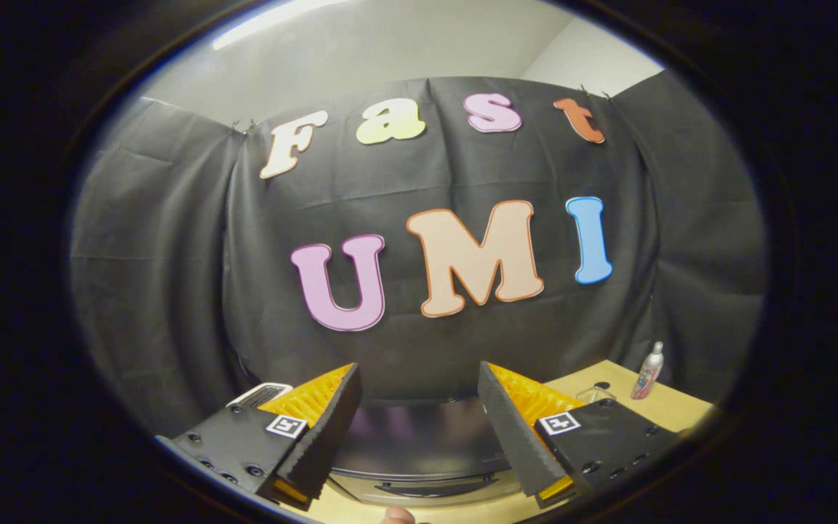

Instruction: Open the toaster oven, put the food inside, and close the toaster oven door.

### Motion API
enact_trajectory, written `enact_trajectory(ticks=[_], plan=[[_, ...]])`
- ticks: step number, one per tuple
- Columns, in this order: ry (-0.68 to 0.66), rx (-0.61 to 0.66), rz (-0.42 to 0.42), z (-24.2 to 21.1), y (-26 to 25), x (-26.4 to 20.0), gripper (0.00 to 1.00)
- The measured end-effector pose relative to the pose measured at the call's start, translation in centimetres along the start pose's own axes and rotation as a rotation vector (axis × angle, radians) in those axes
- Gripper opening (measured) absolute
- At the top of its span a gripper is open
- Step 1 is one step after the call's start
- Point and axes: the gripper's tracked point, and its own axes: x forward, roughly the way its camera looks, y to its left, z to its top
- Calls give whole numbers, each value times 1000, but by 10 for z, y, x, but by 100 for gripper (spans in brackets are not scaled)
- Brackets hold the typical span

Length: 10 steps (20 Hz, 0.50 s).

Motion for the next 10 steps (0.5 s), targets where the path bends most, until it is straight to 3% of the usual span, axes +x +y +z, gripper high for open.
enact_trajectory(ticks=[10], plan=[[184, -37, -33, -116, -4, 24, 100]])
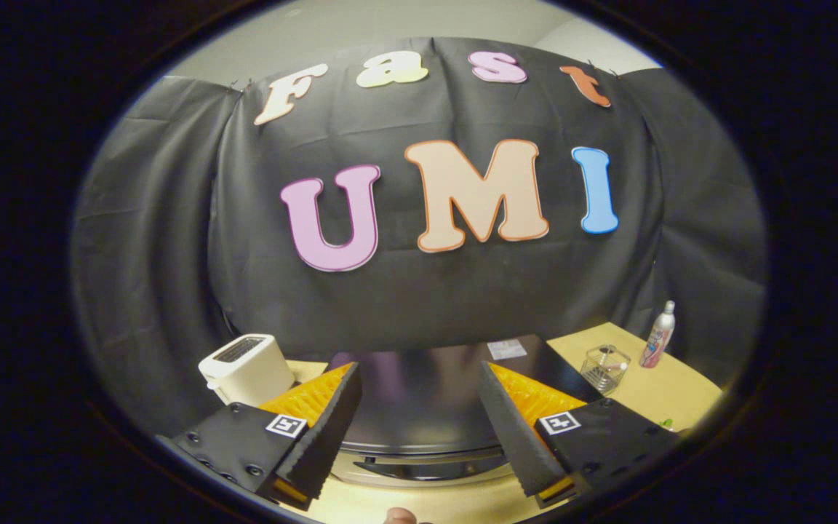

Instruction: Open the toaster oven, put the food inside, and close the toaster oven door.

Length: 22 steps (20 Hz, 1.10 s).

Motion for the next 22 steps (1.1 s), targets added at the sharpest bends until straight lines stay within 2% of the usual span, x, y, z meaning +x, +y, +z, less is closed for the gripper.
enact_trajectory(ticks=[8, 15, 22], plan=[[83, -23, -42, -57, -14, 14, 100], [71, -66, -49, -59, -14, 10, 100], [72, -67, -73, -70, -19, -23, 100]])
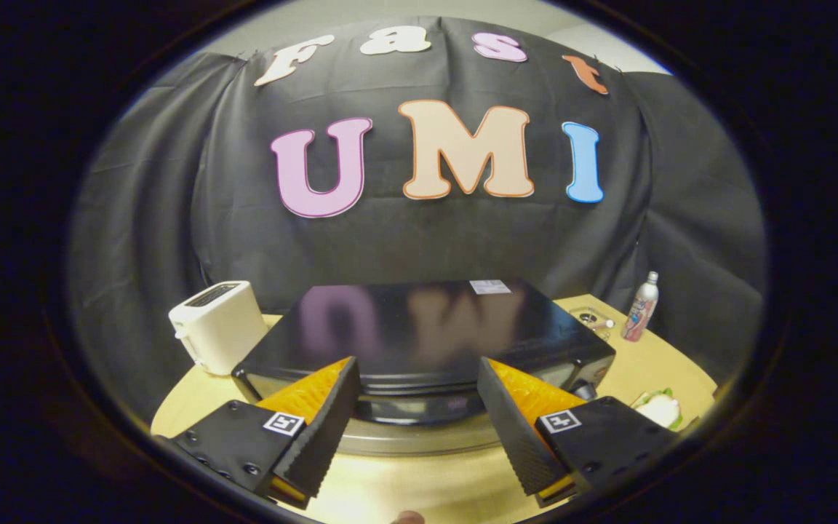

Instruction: Open the toaster oven, put the food inside, and close the toaster oven door.

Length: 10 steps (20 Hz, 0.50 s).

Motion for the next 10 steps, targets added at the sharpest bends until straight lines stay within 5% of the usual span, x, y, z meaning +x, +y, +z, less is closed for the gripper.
enact_trajectory(ticks=[10], plan=[[73, -79, -34, -39, -9, -69, 100]])
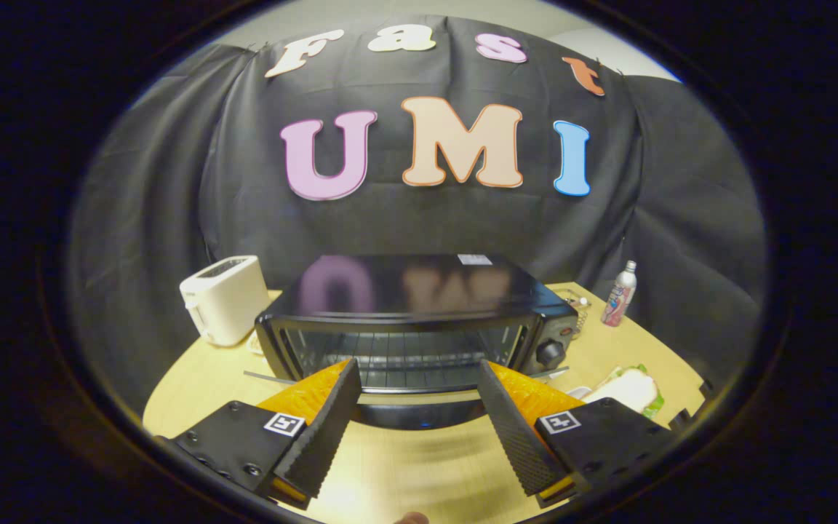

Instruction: Open the toaster oven, put the food inside, and close the toaster oven door.

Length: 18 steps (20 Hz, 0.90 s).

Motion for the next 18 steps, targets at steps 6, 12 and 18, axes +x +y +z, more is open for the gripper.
enact_trajectory(ticks=[6, 12, 18], plan=[[100, -35, -29, -52, -3, -25, 100], [188, -68, -28, -89, 1, -21, 99], [264, -43, -21, -125, 3, -10, 99]])
